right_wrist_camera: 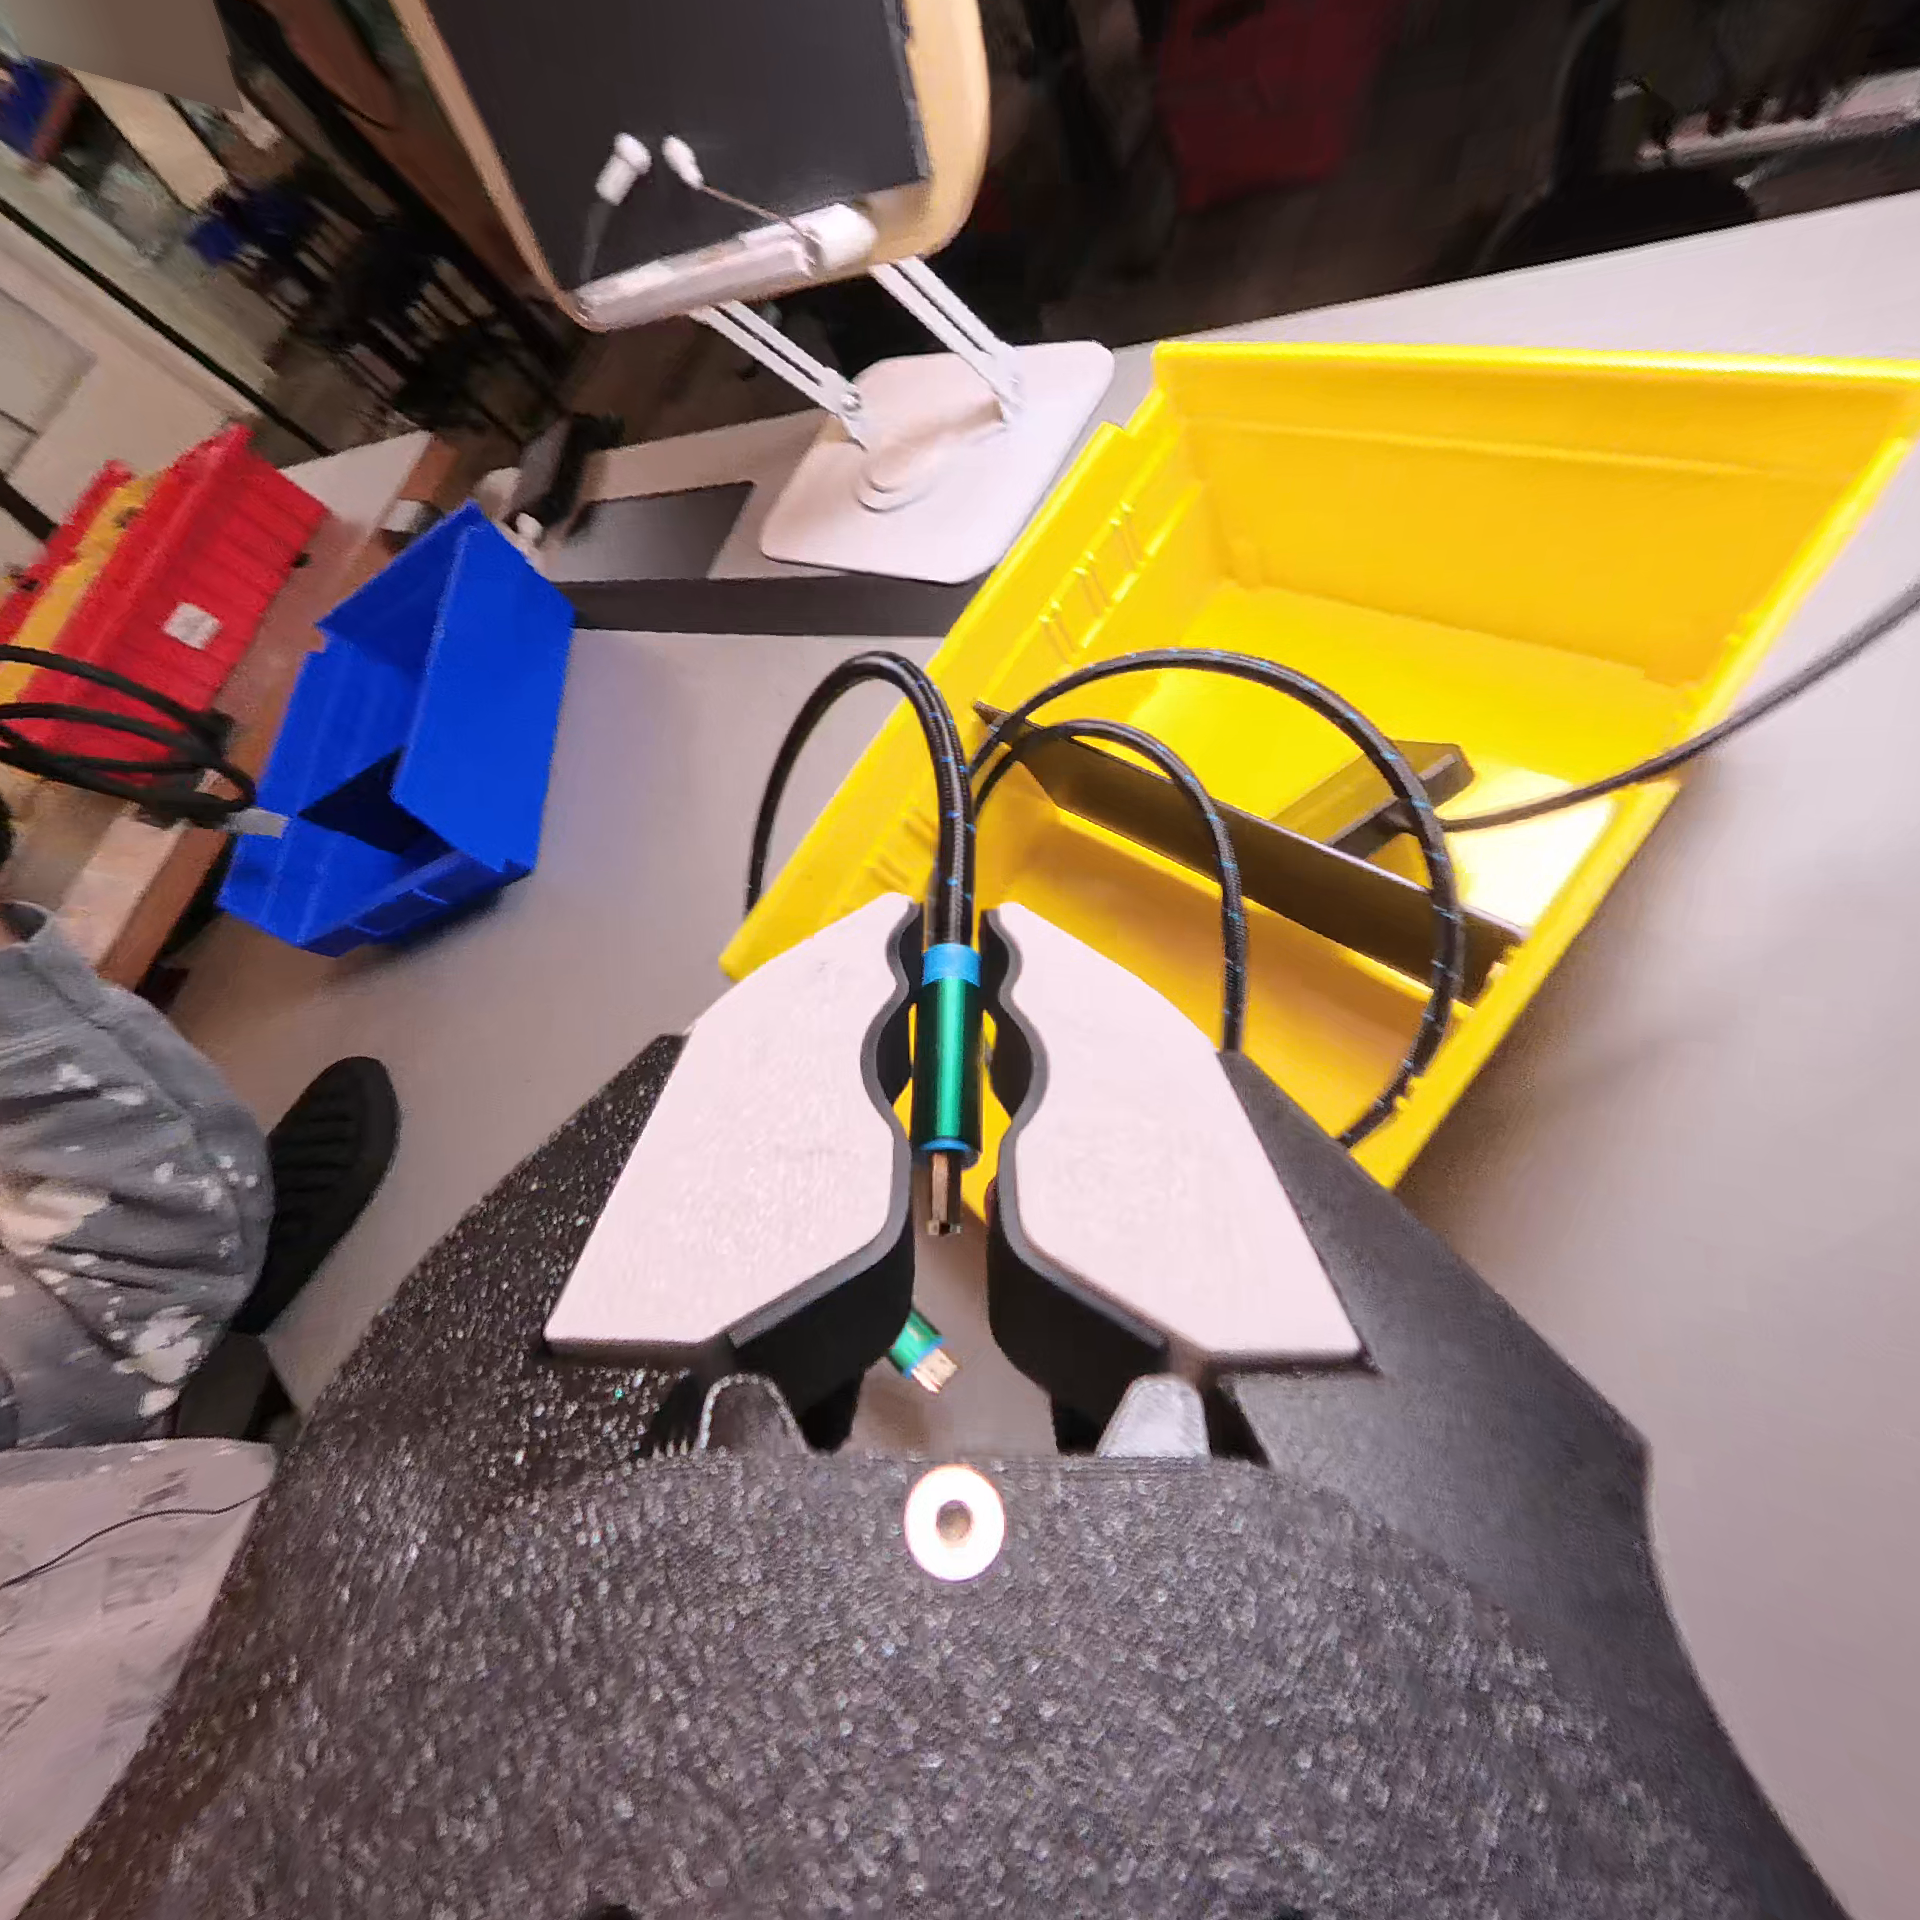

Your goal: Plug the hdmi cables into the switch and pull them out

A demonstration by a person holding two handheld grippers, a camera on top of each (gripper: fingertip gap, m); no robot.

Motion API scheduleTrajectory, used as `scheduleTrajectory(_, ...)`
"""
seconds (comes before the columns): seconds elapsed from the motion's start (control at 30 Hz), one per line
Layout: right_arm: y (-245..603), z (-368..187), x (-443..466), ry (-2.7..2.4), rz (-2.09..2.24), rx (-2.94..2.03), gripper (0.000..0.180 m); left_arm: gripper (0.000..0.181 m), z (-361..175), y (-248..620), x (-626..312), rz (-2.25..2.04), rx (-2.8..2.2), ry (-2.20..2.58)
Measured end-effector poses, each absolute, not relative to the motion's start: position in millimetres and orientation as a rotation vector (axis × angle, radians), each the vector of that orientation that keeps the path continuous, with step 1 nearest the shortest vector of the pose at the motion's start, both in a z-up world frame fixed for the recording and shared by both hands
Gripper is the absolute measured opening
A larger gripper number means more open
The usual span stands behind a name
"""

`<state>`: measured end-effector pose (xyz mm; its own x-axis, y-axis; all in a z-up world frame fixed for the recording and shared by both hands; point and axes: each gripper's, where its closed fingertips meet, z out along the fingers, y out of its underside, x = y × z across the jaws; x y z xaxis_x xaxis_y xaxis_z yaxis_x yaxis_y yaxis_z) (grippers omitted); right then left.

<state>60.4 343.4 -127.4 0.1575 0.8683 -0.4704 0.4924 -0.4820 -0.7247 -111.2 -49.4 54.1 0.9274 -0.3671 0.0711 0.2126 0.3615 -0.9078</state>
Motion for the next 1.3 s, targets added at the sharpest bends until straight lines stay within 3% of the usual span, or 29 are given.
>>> scheduleTrajectory(0.2,371,-116,49,-1.191,1.136,-2.020,0.010,0.024,46,-39,-111,-0.385,-1.173,0.147)
scheduleTrajectory(0.43,404,-65,35,-0.842,1.326,-1.863,0.010,0.024,43,-36,-112,-0.388,-1.186,0.144)
scheduleTrajectory(0.57,425,-92,54,-0.792,1.133,-1.907,0.010,0.024,43,-39,-117,-0.386,-1.181,0.133)
scheduleTrajectory(0.7,411,-133,62,-0.952,0.924,-1.969,0.009,0.024,44,-42,-123,-0.390,-1.170,0.118)
scheduleTrajectory(1.0,363,-213,83,-1.823,0.040,-1.909,0.014,0.024,38,-36,-125,-0.403,-1.190,0.106)
scheduleTrajectory(1.17,359,-206,85,-1.916,-0.044,-1.847,0.038,0.024,35,-36,-128,-0.400,-1.196,0.099)
scheduleTrajectory(1.3,360,-170,85,-1.864,0.070,-1.841,0.043,0.024,35,-38,-134,-0.404,-1.195,0.085)
